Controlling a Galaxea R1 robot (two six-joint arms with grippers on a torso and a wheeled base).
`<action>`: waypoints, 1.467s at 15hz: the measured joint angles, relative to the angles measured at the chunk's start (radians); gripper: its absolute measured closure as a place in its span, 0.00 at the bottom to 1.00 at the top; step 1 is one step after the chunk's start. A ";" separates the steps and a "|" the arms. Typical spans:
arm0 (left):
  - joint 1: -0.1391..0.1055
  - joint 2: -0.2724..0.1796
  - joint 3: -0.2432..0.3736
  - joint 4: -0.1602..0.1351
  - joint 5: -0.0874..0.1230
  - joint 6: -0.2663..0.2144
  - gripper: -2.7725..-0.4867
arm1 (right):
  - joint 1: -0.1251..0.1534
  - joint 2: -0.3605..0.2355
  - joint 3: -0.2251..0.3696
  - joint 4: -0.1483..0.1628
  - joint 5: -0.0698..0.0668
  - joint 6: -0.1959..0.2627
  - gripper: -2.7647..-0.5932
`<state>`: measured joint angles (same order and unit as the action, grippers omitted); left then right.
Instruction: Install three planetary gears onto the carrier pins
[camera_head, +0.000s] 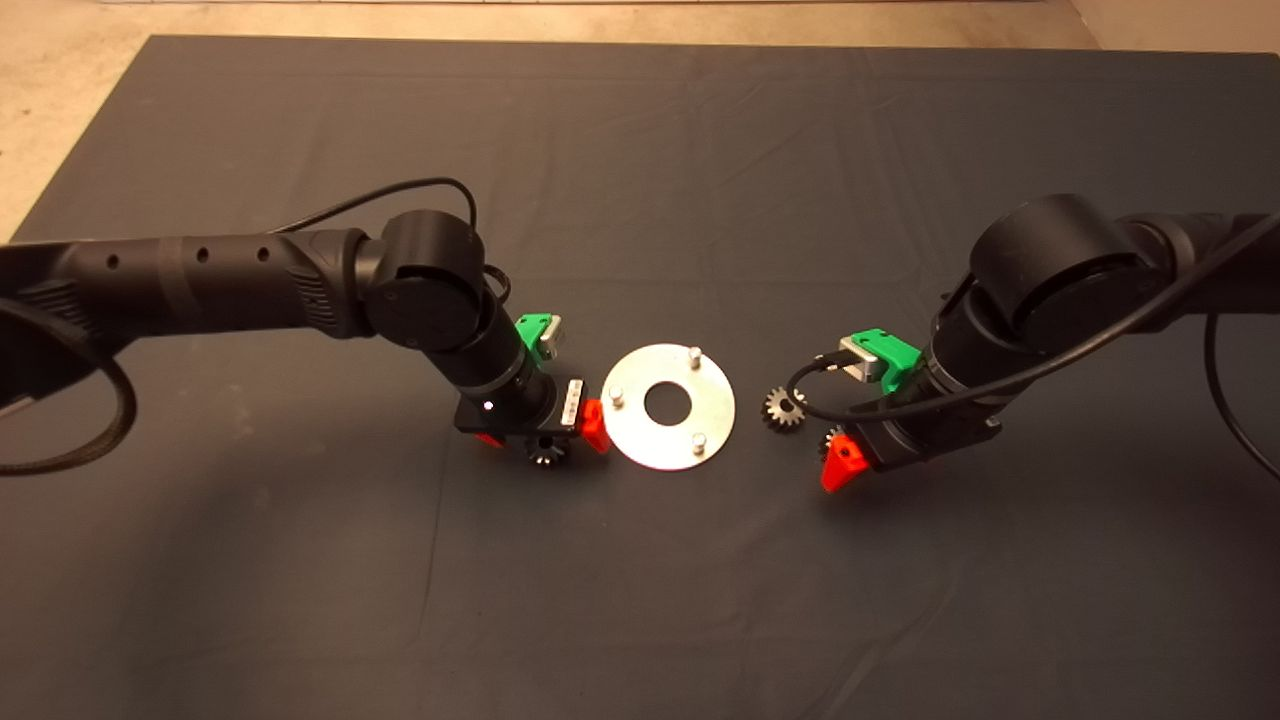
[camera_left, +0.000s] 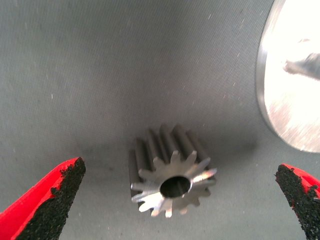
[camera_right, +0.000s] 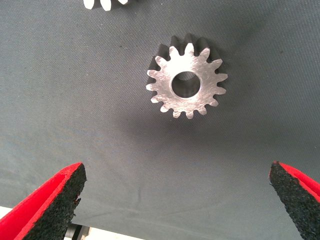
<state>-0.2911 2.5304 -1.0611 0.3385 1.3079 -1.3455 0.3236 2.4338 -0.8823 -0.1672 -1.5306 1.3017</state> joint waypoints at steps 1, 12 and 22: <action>0.000 0.001 0.000 0.004 0.000 0.001 0.03 | 0.000 0.000 -0.001 0.000 0.000 0.000 0.02; 0.000 0.004 -0.010 0.004 0.004 0.009 0.24 | -0.010 -0.001 -0.006 0.000 0.000 -0.012 0.02; 0.015 0.022 -0.024 0.005 0.026 0.033 0.37 | -0.010 -0.001 -0.008 0.000 0.000 -0.016 0.02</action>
<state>-0.2762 2.5521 -1.0853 0.3438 1.3340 -1.3128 0.3132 2.4332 -0.8904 -0.1672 -1.5306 1.2860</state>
